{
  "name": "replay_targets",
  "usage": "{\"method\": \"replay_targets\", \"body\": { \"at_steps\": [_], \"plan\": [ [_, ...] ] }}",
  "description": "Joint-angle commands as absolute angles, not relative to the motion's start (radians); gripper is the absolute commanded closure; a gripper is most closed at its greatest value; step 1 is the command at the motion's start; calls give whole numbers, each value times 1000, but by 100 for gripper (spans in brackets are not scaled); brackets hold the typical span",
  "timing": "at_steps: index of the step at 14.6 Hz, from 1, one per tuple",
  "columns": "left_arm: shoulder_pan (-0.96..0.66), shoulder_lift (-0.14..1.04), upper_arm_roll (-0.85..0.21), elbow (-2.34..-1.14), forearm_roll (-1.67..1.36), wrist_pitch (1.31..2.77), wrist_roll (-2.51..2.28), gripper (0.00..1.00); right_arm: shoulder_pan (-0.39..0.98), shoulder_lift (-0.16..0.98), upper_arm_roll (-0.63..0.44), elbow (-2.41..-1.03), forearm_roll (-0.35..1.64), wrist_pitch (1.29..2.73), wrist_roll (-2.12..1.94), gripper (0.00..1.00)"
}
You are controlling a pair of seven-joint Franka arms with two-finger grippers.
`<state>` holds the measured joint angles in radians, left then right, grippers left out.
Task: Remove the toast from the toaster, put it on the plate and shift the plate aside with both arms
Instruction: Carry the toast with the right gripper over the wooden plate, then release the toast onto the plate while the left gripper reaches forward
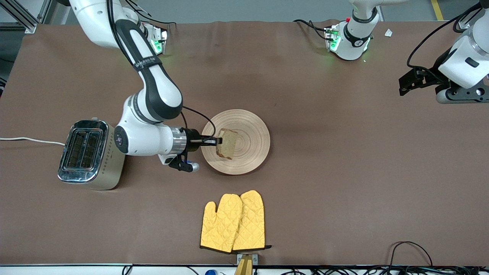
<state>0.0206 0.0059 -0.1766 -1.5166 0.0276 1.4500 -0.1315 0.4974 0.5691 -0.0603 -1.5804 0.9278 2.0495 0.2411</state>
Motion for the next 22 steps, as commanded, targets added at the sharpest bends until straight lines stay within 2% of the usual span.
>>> {"method": "replay_targets", "body": {
  "at_steps": [1,3,5,6,7,8,12,17,19,22],
  "plan": [
    [18,14,-178,-1497,38,1443,-137,0,546,584,-69,-1626,1031,2126,180,95],
    [20,14,-178,-1497,38,1443,-137,0,555,589,-75,-1638,984,2132,129,93],
    [20,14,-178,-1497,38,1443,-137,0,549,591,-77,-1641,811,2131,121,84],
    [20,14,-178,-1497,38,1443,-137,0,539,589,-77,-1641,736,2122,129,59],
    [18,15,-178,-1499,38,1443,-137,0,534,589,-78,-1643,698,2118,129,26],
    [18,15,-178,-1499,34,1443,-137,0,525,588,-80,-1641,660,2106,127,0],
    [12,75,-184,-1505,-29,1494,-137,0,495,539,-133,-1626,568,2014,129,0],
    [6,204,-205,-1517,-170,1587,-120,0,495,433,-290,-1608,468,1879,120,0],
    [9,251,-244,-1541,-201,1664,-100,0,497,384,-346,-1601,351,1827,118,0],
    [12,311,-285,-1620,-290,1819,9,0,447,307,-356,-1609,223,1795,83,0]
  ]
}}
